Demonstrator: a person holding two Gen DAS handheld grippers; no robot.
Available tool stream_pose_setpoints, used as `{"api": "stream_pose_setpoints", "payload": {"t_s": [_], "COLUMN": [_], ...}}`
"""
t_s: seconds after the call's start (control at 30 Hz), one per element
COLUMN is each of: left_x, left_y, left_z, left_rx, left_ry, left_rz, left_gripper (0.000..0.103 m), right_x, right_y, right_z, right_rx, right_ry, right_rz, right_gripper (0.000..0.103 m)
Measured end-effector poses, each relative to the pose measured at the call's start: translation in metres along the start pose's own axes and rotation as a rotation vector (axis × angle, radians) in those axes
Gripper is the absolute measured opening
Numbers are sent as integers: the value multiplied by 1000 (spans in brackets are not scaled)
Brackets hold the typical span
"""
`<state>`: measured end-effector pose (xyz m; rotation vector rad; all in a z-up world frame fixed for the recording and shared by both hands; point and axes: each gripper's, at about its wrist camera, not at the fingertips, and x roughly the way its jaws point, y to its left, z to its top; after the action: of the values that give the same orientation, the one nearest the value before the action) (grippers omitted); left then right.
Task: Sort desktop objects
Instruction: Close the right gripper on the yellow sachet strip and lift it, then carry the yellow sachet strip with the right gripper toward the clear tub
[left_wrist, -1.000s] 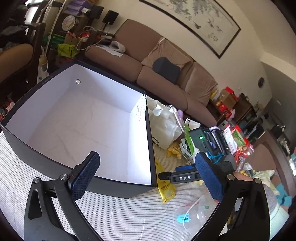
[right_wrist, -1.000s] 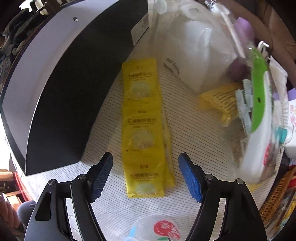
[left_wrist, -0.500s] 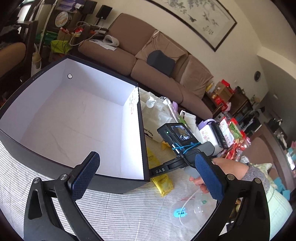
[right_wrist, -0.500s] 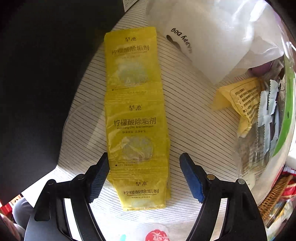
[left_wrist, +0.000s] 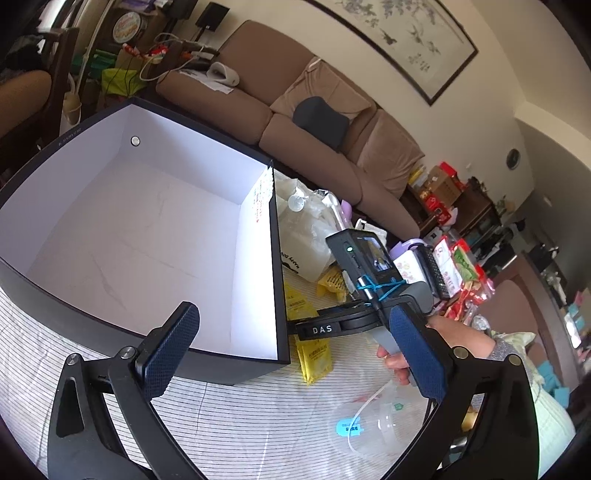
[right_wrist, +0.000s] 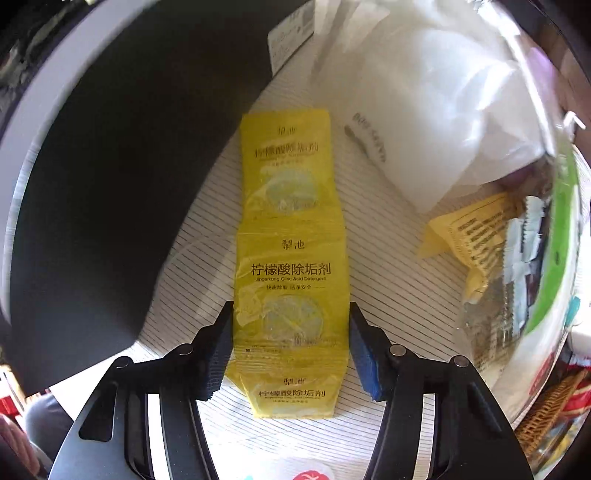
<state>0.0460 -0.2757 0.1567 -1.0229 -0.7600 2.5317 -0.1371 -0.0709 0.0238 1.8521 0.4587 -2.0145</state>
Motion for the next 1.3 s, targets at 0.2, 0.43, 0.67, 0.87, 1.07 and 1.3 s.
{"api": "stream_pose_setpoints", "payload": {"t_s": [0.2,0.43,0.67,0.87,1.07,1.3], "left_x": [0,4,11,-13,-23,-10], "left_y": [-2,-18,-81,-124,-128,-116], "left_z": [0,-2,-17,-33,-31,-28], "left_rx": [2,74,353,502,511,406], "left_ry": [-7,-18,-88,-219,-210,-143], "left_rz": [-1,28,93,10,-124,-196], "left_gripper": [103,103,103,103,103,103], "right_x": [-63,-149,-218,-283,-310,-282], "right_y": [-26,-39,12,14,18,17], "right_z": [-22,-54,-95,-153,-207,-241], "right_rx": [100,153,132,111,104,141], "right_ry": [-230,-440,-543,-609,-659,-672], "right_rz": [156,209,195,150,163,207], "right_gripper": [59,59,59,59,59,60]}}
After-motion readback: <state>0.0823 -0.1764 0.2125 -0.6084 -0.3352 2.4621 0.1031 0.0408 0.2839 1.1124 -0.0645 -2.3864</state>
